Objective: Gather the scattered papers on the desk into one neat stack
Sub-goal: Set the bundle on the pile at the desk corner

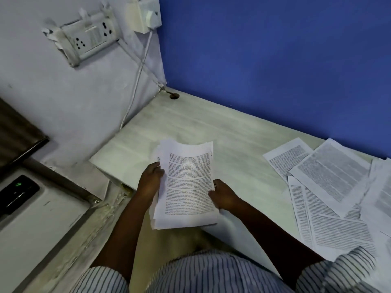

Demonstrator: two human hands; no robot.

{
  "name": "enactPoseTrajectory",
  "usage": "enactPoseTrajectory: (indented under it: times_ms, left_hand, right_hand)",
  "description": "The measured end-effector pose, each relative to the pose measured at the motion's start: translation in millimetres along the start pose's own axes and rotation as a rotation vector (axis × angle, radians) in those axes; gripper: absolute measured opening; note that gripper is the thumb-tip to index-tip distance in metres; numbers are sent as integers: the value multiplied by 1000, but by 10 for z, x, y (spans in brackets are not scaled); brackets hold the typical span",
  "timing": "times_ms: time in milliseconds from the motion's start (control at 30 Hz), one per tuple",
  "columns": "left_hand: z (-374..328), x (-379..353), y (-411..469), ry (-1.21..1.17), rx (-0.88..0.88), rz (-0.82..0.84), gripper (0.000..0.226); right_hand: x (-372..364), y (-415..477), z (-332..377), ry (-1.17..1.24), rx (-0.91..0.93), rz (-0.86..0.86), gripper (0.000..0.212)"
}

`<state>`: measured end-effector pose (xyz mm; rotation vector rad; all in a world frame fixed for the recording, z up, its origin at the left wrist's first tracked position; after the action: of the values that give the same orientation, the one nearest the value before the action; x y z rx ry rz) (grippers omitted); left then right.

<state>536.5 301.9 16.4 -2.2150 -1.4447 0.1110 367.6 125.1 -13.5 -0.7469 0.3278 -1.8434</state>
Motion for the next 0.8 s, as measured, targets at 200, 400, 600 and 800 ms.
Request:
enactPoseTrajectory:
  times_ms: [200, 400, 600, 800]
  left_hand:
    - [34, -128, -32, 230, -67, 23, 46]
    - [171, -825, -27, 292, -87, 236, 35]
    - [169, -1857, -89, 378, -85, 473, 43]
    - [166, -2686, -192, 490, -73, 579, 59]
  right_hand:
    - [141, 24, -429, 31, -123, -270, 43]
    - [552, -387, -938, 92, -183, -556, 23]
    - [1071, -821, -1409, 121, -275, -737, 27]
    - [1722, -958, -1634, 26, -303, -839, 36]
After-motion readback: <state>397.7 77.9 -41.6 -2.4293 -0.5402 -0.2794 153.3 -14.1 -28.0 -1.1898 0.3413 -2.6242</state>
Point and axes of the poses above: each hand's wrist, its own y-axis towards the middle knuckle, its own x-axis out of the back of the hand, z = x × y, the point moved 2 cm from there along y, towards the middle knuckle
